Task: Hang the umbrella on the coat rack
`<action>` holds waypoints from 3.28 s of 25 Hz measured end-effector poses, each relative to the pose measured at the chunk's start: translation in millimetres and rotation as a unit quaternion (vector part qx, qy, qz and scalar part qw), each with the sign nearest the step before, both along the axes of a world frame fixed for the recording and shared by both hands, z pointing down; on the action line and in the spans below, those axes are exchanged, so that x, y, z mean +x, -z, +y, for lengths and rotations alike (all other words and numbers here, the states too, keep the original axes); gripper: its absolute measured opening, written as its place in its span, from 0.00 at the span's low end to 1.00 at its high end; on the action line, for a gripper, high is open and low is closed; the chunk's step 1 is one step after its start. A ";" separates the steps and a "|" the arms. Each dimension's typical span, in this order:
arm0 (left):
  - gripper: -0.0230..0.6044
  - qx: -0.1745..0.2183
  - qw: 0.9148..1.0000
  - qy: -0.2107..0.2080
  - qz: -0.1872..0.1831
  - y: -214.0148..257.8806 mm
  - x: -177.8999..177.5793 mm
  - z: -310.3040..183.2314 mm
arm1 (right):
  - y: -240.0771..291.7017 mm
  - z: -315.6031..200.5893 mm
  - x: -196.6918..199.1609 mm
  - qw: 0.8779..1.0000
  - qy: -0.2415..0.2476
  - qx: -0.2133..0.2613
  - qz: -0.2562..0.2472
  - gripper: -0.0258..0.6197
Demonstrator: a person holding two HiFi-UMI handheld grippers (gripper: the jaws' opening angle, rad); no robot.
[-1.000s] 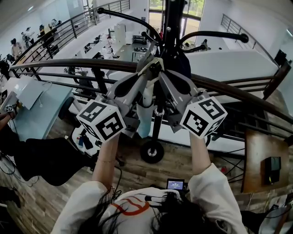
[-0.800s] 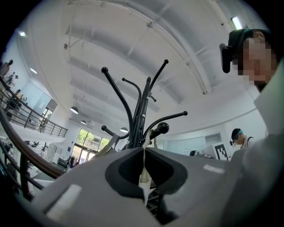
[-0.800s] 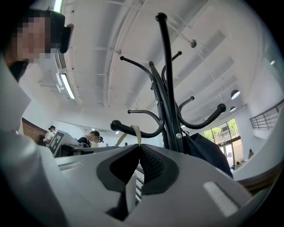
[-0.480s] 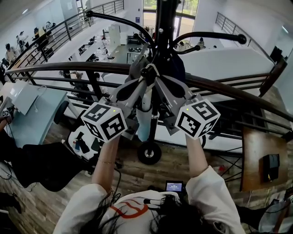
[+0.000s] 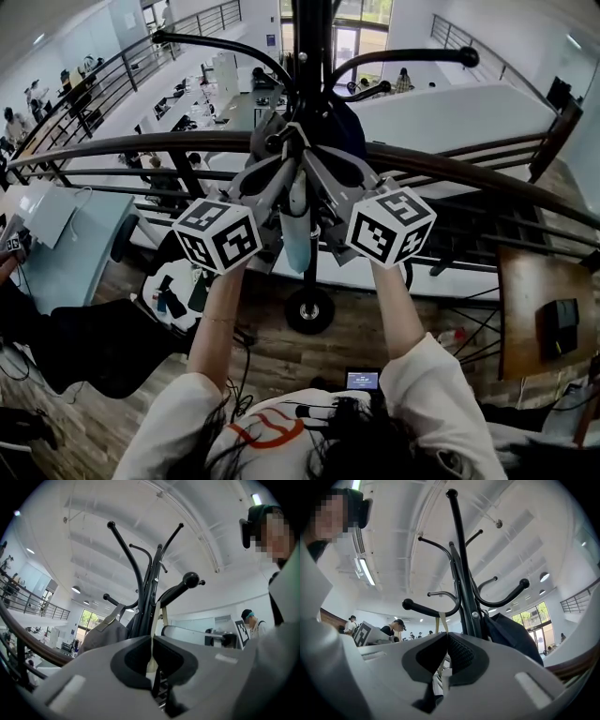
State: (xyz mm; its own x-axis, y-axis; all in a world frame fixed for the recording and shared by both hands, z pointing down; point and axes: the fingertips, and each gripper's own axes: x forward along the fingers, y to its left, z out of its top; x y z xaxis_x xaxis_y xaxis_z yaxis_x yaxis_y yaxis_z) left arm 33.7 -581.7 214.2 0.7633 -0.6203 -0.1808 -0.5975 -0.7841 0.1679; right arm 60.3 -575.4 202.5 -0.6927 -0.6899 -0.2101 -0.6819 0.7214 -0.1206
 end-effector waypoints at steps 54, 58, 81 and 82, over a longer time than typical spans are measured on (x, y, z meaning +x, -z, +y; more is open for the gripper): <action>0.11 -0.040 0.992 -0.117 -0.036 -99.3 -41.9 246.5 | -93.6 255.2 -22.5 0.986 -0.158 -0.056 0.016 0.06; 0.11 -0.049 0.991 -0.118 -0.040 -110.1 -61.4 275.5 | -104.9 282.8 -41.6 0.985 -0.162 -0.065 0.015 0.05; 0.11 -0.107 0.985 -0.118 -0.067 -161.4 -77.2 385.2 | -138.0 385.2 -53.1 0.979 -0.171 -0.106 0.007 0.05; 0.11 -0.109 0.985 -0.117 -0.066 -162.5 -75.3 390.5 | -139.5 391.2 -50.6 0.979 -0.173 -0.107 0.007 0.05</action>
State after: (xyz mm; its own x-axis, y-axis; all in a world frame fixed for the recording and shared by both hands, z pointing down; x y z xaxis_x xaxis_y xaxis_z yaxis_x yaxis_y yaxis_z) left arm -41.6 -191.2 376.7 0.8983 -0.4369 0.0478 -0.4319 -0.8576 0.2793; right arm 9.7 -184.2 341.9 -0.4123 -0.9107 -0.0265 -0.8833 0.4067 -0.2331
